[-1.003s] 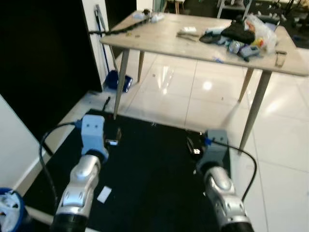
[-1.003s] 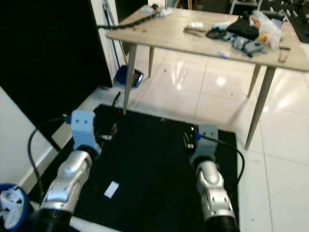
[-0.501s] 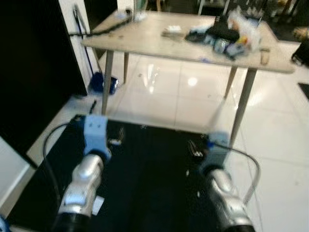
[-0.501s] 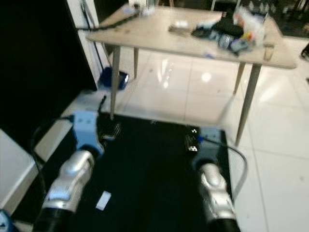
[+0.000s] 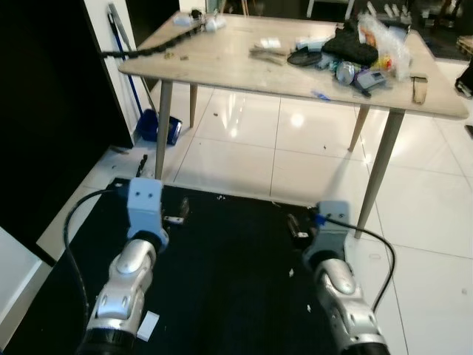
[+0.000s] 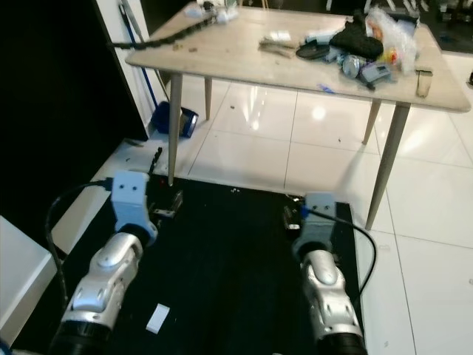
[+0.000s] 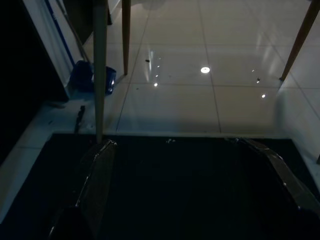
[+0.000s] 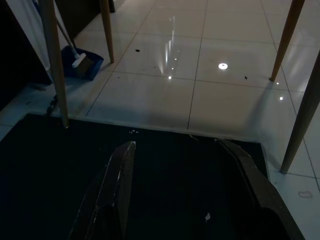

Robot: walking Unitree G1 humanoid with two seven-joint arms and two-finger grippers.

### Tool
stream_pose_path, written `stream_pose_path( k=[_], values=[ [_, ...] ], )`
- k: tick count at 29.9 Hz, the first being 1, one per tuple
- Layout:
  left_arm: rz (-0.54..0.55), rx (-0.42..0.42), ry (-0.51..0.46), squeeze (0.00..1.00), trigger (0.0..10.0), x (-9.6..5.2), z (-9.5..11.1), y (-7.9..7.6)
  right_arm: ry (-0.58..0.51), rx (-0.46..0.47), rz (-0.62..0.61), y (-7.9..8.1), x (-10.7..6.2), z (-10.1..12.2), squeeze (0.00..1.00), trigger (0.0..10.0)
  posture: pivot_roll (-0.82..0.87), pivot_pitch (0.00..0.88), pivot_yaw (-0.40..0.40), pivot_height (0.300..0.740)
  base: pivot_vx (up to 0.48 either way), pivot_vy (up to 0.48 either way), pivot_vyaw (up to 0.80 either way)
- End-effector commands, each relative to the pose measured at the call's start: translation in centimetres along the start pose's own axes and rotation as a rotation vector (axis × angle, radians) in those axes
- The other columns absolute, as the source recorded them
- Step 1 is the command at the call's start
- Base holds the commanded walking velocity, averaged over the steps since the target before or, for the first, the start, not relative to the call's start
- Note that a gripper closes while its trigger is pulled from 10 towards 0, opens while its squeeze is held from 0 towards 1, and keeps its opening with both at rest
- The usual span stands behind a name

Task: Picking trash to rubbish bin

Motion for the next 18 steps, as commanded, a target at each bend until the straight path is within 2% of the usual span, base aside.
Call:
stream_pose_path(
  k=[1, 8, 14, 18],
  values=[
    [0.004, 0.015, 0.027, 0.0, 10.0, -0.2, -0.7, 0.4, 0.018, 0.013, -0.001, 0.3, -0.2, -0.7, 0.0, 10.0, 0.02, 0.139, 0.014, 0.74, 0.296, 0.0, 0.0],
    [0.004, 0.013, 0.022, 0.0, 10.0, 0.1, -0.4, 0.4, 0.006, 0.016, 0.002, 0.4, 0.0, -0.3, 0.0, 10.0, 0.01, 0.141, 0.015, 0.74, 0.294, 0.0, 0.0],
    [0.01, 0.01, 0.022, 0.0, 10.0, 0.0, -0.4, 0.7, -0.036, 0.013, 0.022, 0.8, 0.3, 1.1, 0.0, 10.0, 0.02, 0.142, 0.018, 0.74, 0.294, 0.0, 0.0],
    [0.005, 0.021, 0.017, 0.0, 10.0, 0.0, -0.3, 0.7, -0.119, 0.007, 0.069, 1.5, 0.7, 3.5, 0.0, 10.0, 0.02, 0.136, 0.016, 0.74, 0.296, 0.0, 0.0]
  ],
)
Point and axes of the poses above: a point about 5 cm out from each wrist's last joint towards the gripper, its own x axis pointing out of the wrist towards the gripper, its own z axis along the axis of the wrist's last joint, y = z × x, the point moved 5 cm from there along x, pointing out of the wrist towards the gripper, and after that the axes turned 14 degrees about x, right-handed, at the moved point
